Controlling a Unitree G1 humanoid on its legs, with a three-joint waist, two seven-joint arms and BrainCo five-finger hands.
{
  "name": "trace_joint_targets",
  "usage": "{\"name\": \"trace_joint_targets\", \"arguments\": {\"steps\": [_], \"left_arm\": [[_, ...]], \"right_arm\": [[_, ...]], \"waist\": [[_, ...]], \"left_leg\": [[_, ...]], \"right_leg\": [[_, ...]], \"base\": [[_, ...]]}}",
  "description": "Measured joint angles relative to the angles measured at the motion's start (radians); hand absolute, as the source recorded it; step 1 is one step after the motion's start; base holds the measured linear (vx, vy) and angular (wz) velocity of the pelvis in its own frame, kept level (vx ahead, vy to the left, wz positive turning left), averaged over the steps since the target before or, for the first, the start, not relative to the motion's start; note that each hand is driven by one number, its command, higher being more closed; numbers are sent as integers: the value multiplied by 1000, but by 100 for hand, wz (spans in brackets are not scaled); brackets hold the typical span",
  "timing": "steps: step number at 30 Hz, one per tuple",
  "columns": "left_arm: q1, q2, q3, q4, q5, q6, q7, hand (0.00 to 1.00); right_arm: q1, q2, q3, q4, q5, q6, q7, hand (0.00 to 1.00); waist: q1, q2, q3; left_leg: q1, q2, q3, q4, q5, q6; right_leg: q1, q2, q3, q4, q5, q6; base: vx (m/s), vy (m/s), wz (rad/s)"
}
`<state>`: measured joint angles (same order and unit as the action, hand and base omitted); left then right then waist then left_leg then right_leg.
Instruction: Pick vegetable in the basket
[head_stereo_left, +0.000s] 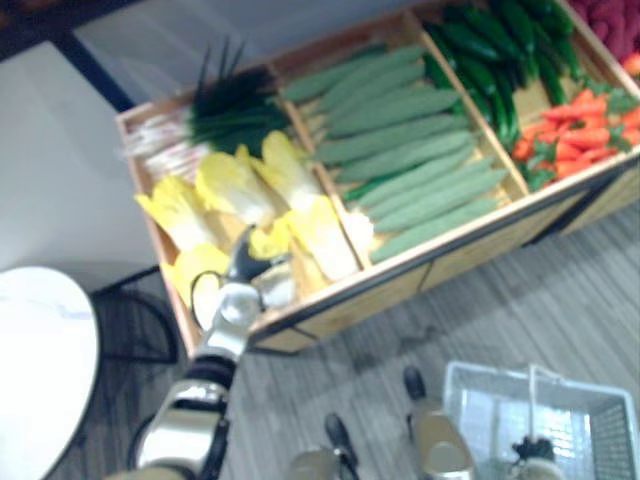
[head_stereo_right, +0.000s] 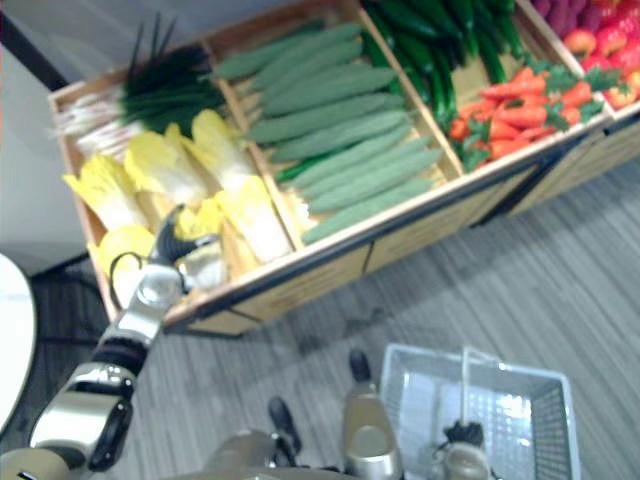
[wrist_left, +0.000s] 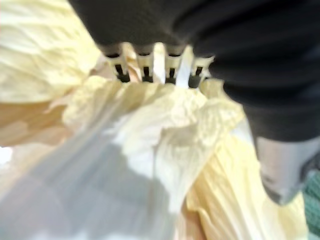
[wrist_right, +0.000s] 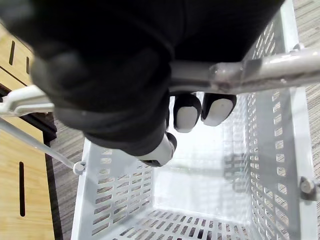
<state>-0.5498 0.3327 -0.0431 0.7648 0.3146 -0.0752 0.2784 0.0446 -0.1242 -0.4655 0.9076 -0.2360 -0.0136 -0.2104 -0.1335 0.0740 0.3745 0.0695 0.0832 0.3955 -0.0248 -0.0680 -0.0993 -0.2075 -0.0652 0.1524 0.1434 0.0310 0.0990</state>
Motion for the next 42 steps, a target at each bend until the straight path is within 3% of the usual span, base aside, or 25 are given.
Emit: {"name": "trace_joint_targets", "arguments": {"steps": [1,11,26,30,32,33,35,36,38,42], "left_arm": [[-16,-4,0,0,15,0,1,100],[-75,-26,-3,62,102,23,-6,100],[-34,-21,9,25,139,22,-12,100],[109,9,63,-132,139,41,-8,100],[212,11,97,-273,140,42,-5,100],[270,9,120,-362,140,43,7,100],[330,2,157,-473,140,42,45,100],[329,-3,160,-496,140,42,56,100],[328,-19,136,-616,141,40,86,100],[328,-27,52,-721,168,7,98,100]], "right_arm": [[-7,-2,0,-6,0,0,-3,100],[-27,-16,-4,-5,1,0,-22,100],[-24,-37,-3,51,0,24,-19,100],[0,-33,29,46,0,25,-17,100],[17,-32,59,30,1,25,-6,100],[29,-33,77,1,1,25,2,100],[35,-41,79,-40,0,22,6,100],[39,-41,76,-54,0,21,8,100],[57,-19,69,-126,0,19,10,100],[65,-7,80,-217,-1,14,9,100]], "waist": [[-1,1,3],[-3,11,23],[0,26,20],[24,18,-10],[51,3,-26],[61,-3,-34],[67,10,-65],[64,12,-77],[59,-25,-103],[57,-57,-123]], "left_leg": [[-18,-3,9,1,0,0],[-7,-6,90,4,1,3],[68,8,9,-10,5,9],[69,36,2,50,-34,-2],[33,42,-90,155,-72,4],[15,37,-223,209,-98,2],[20,46,-326,211,-152,-15],[20,47,-321,197,-164,-14],[24,16,-299,161,-153,4],[29,-6,-218,167,-158,20]], "right_leg": [[-21,0,12,-2,3,4],[-27,3,50,-11,14,12],[99,-6,-43,-40,-4,1],[112,23,-23,-37,-10,-10],[109,38,22,-34,-10,-12],[108,46,51,-32,-9,-12],[94,74,75,-30,-7,-7],[87,77,76,-32,-4,-2],[67,58,108,-43,14,19],[53,33,150,-85,61,21]], "base": [[-39,-3,-21],[36,15,-11],[17,-5,15],[48,-41,-17],[55,-47,-56],[35,-40,-56],[-12,43,-61],[-48,100,-31],[-37,102,-18],[-43,109,-58]]}}
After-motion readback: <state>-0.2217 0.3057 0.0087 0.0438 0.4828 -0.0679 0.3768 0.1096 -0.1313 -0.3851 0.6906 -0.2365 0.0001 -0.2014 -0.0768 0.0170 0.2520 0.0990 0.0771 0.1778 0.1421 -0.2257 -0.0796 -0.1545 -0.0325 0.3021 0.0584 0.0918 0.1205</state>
